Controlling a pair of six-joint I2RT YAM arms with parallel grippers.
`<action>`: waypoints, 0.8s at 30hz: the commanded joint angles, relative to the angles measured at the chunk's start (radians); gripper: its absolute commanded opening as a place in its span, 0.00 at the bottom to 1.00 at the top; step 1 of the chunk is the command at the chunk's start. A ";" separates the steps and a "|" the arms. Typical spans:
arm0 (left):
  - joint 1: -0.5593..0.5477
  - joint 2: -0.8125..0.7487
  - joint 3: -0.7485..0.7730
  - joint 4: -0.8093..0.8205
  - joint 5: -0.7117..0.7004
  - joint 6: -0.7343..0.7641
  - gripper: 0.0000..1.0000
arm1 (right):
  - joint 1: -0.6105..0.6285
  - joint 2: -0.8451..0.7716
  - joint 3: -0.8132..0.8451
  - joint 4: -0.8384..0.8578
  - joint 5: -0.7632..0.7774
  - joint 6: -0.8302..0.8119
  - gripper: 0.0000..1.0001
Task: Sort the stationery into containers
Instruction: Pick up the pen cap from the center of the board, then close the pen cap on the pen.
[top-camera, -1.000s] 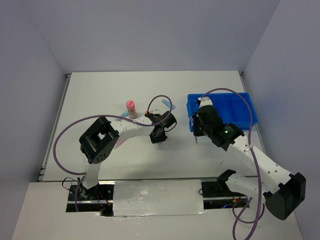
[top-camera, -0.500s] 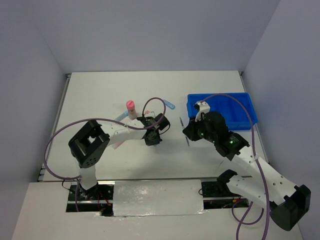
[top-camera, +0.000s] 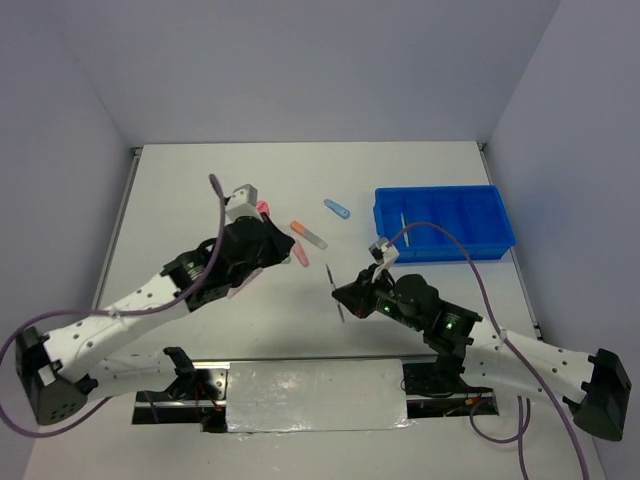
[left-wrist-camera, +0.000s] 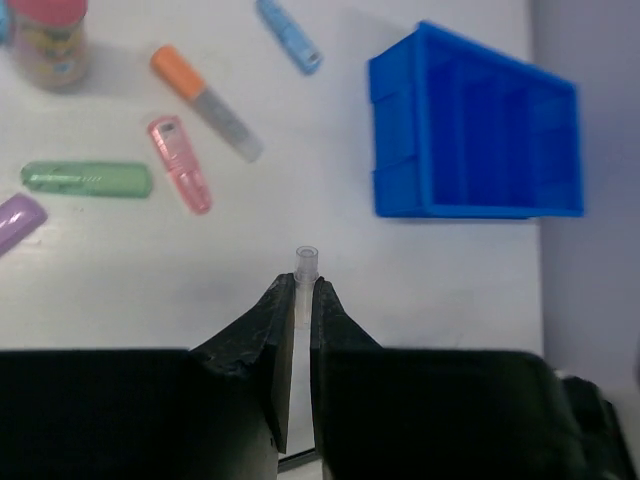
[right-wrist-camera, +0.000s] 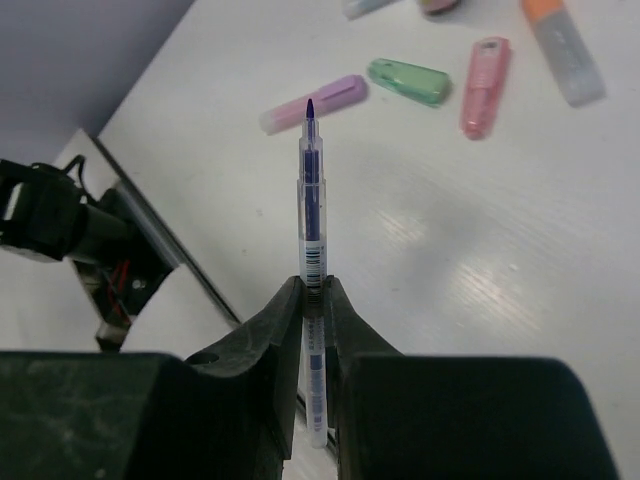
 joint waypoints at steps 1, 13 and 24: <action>-0.001 -0.114 -0.100 0.228 0.050 0.107 0.03 | 0.084 0.037 -0.003 0.257 0.121 0.078 0.00; -0.002 -0.300 -0.231 0.396 0.158 0.120 0.00 | 0.189 0.233 0.176 0.301 0.130 0.007 0.00; -0.002 -0.307 -0.249 0.451 0.182 0.118 0.00 | 0.198 0.261 0.210 0.275 0.144 0.001 0.00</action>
